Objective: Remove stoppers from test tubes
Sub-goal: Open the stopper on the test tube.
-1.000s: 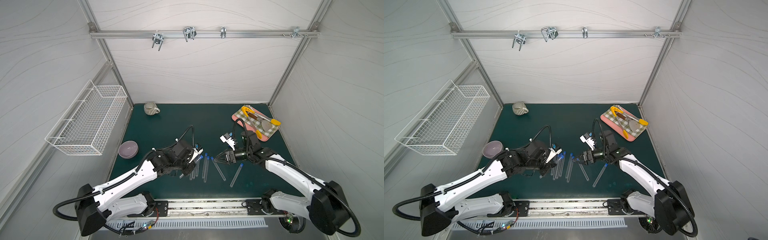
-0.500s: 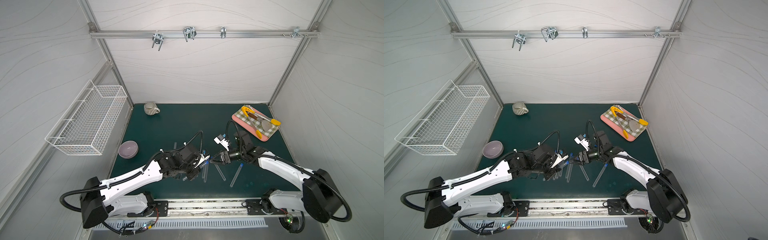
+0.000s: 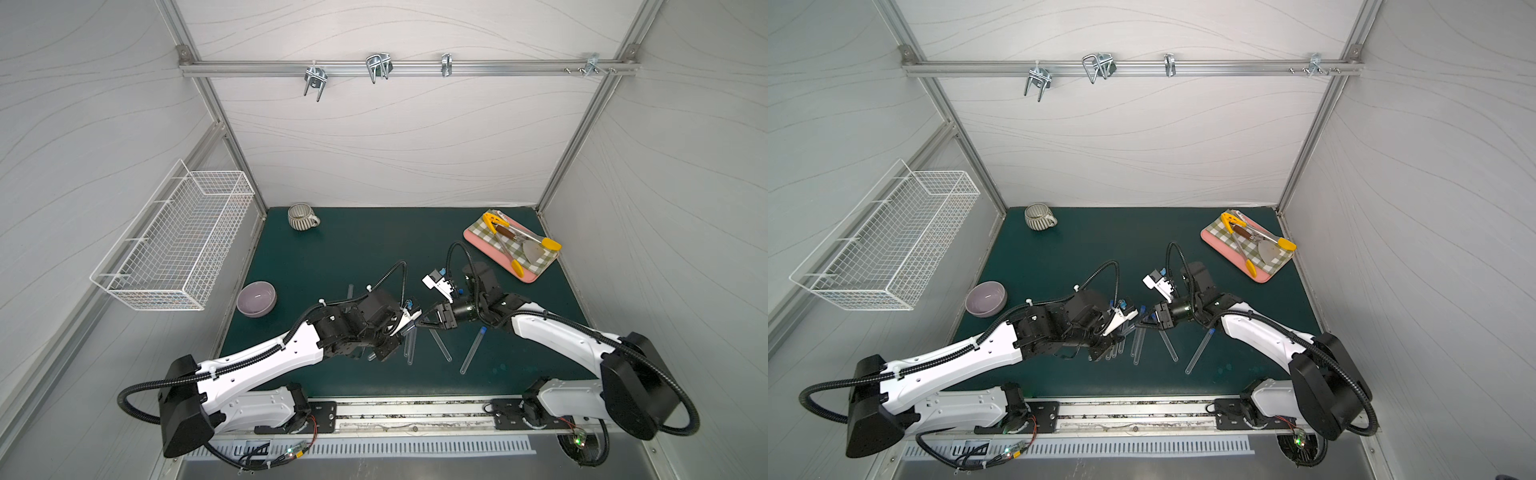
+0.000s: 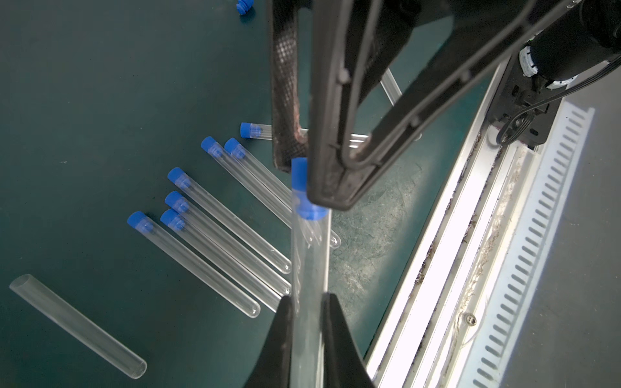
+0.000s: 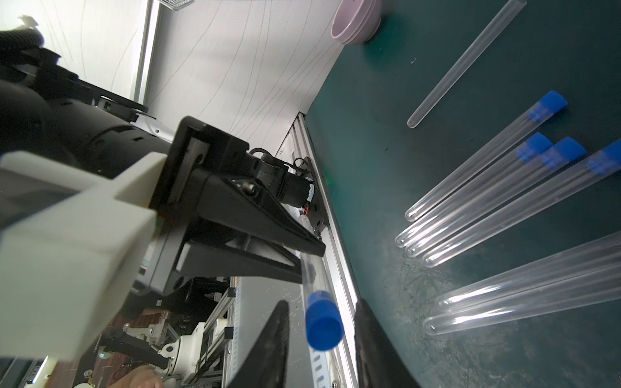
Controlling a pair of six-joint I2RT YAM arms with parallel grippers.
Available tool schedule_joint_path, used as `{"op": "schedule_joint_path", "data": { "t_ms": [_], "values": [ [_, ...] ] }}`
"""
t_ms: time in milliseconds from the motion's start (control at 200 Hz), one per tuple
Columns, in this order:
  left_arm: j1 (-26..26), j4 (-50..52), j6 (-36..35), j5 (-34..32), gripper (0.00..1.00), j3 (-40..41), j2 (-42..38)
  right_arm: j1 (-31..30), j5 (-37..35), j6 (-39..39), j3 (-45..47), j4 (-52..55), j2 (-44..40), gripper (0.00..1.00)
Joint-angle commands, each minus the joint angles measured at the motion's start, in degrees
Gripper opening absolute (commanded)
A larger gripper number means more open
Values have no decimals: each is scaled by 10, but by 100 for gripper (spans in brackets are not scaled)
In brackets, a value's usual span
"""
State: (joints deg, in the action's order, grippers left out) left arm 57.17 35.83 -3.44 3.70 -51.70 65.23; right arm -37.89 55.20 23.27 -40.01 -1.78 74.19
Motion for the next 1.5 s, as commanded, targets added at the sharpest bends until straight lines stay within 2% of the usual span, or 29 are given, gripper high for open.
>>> {"op": "schedule_joint_path", "data": {
  "t_ms": [0,340,1181,1496],
  "values": [
    [3,-17,-15,2,0,-21,-10,-7,13,0,-5,-15,5,30],
    [3,-19,-13,-2,0,-20,-11,-8,13,-3,-3,-11,3,20],
    [3,-12,-11,-29,0,-19,-10,-9,-23,-51,-17,61,-15,5],
    [3,-7,-13,-45,0,-19,-1,19,12,-27,-12,36,-33,3]
  ]
}}
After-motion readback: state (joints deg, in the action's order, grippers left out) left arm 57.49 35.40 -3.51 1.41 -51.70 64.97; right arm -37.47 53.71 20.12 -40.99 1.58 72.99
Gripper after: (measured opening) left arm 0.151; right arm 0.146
